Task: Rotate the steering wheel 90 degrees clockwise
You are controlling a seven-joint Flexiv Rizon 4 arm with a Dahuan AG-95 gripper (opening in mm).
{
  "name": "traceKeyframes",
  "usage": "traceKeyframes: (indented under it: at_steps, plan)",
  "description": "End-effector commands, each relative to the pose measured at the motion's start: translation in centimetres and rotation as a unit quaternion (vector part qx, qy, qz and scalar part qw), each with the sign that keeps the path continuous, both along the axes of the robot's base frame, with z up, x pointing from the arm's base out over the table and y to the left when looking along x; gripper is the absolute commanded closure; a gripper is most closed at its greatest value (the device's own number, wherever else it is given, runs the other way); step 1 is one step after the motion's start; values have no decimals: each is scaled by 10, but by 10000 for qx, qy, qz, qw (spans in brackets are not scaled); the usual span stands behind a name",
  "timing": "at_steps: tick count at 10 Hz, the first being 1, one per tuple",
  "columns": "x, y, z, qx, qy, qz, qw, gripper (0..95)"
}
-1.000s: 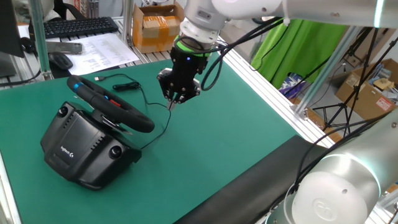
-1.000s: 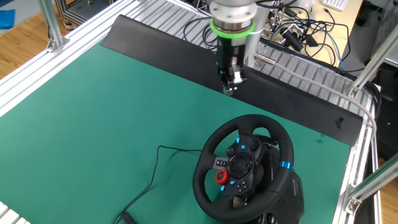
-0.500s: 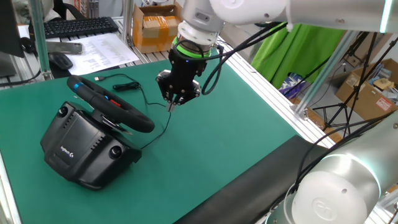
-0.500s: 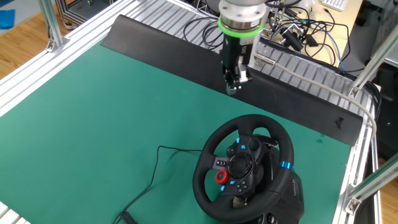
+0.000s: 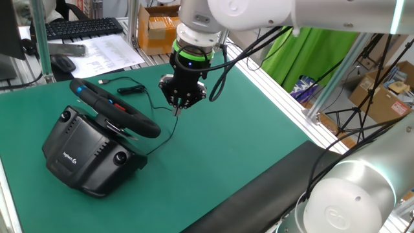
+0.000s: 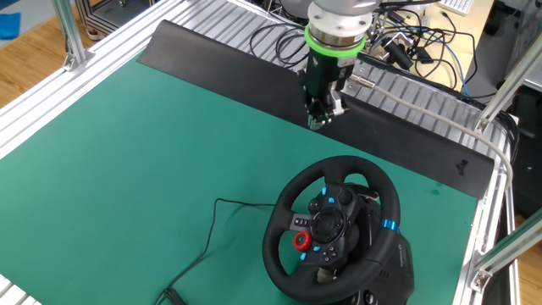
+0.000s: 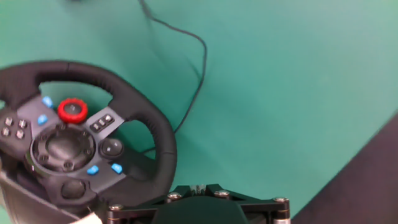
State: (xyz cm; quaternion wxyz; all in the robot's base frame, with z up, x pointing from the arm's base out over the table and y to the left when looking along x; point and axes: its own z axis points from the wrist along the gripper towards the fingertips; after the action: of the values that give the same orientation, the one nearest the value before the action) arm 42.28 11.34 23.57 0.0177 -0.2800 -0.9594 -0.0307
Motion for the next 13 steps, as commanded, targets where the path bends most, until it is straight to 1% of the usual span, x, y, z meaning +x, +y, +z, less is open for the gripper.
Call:
traceKeyframes:
  at_steps: [1,2,3,4,5,6,7,8,9,10,13]
  plan:
    - [0,0,1,128,56,548,9984,950]
    - [0,0,1,137,53,566,9983,950]
    - [0,0,1,110,51,605,9981,950]
    - [0,0,1,149,-74,547,9984,950]
    - [0,0,1,59,-122,465,9988,950]
    - [0,0,1,143,-146,357,9992,950]
    - [0,0,1,194,-140,326,9992,950]
    - [0,0,1,218,-257,347,9988,950]
    - [0,0,1,236,-258,588,9977,950]
    - [0,0,1,343,-238,580,9974,950]
    - [0,0,1,307,-157,671,9972,950]
